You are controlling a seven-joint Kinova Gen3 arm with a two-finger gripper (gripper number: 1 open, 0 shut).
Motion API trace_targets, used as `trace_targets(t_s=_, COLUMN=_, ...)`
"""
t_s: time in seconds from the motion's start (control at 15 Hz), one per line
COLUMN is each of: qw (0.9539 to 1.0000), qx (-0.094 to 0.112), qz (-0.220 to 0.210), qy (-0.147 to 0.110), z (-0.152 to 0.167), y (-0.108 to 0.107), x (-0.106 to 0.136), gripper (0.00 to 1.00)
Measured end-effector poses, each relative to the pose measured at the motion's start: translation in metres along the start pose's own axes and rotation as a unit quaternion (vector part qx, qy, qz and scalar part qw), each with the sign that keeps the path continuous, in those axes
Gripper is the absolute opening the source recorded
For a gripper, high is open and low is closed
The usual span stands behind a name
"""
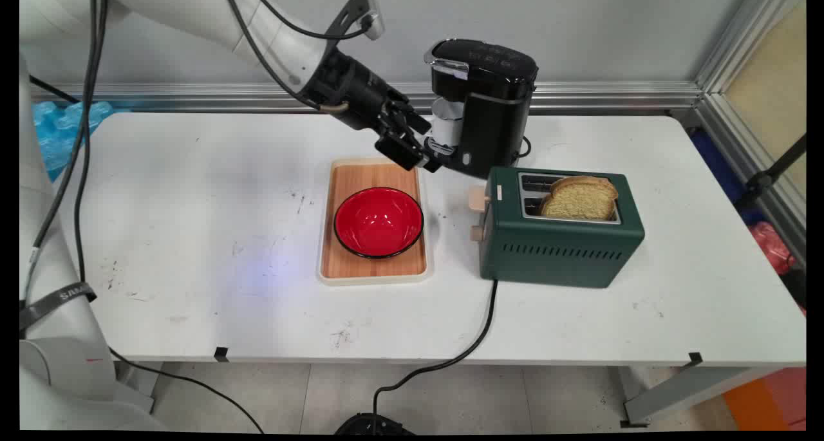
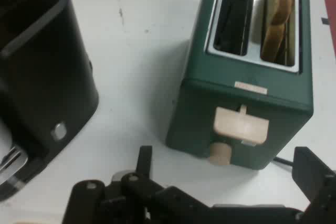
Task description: Press the toaster switch
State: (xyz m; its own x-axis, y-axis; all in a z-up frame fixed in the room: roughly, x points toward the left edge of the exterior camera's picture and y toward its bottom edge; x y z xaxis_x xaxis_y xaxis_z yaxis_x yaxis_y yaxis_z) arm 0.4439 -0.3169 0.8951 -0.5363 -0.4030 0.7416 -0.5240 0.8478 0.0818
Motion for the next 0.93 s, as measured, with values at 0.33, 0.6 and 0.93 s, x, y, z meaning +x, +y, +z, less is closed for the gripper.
trace_targets(t_s=0.33, qw=0.9999, qx=-0.009, qz=0.007, qy=-0.001, z=0.019, y=0.009, x=0.008, gripper=1.00)
trace_targets(t_s=0.6, qw=0.9997, qx=-0.016, qz=0.011, qy=-0.011, z=0.032, y=0.014, x=0.012, gripper=0.00)
trace_targets(t_s=0.93, qw=0.9996, qx=-0.012, qz=0.008, qy=-0.026, z=0.044, y=0.012, x=0.018, gripper=0.00)
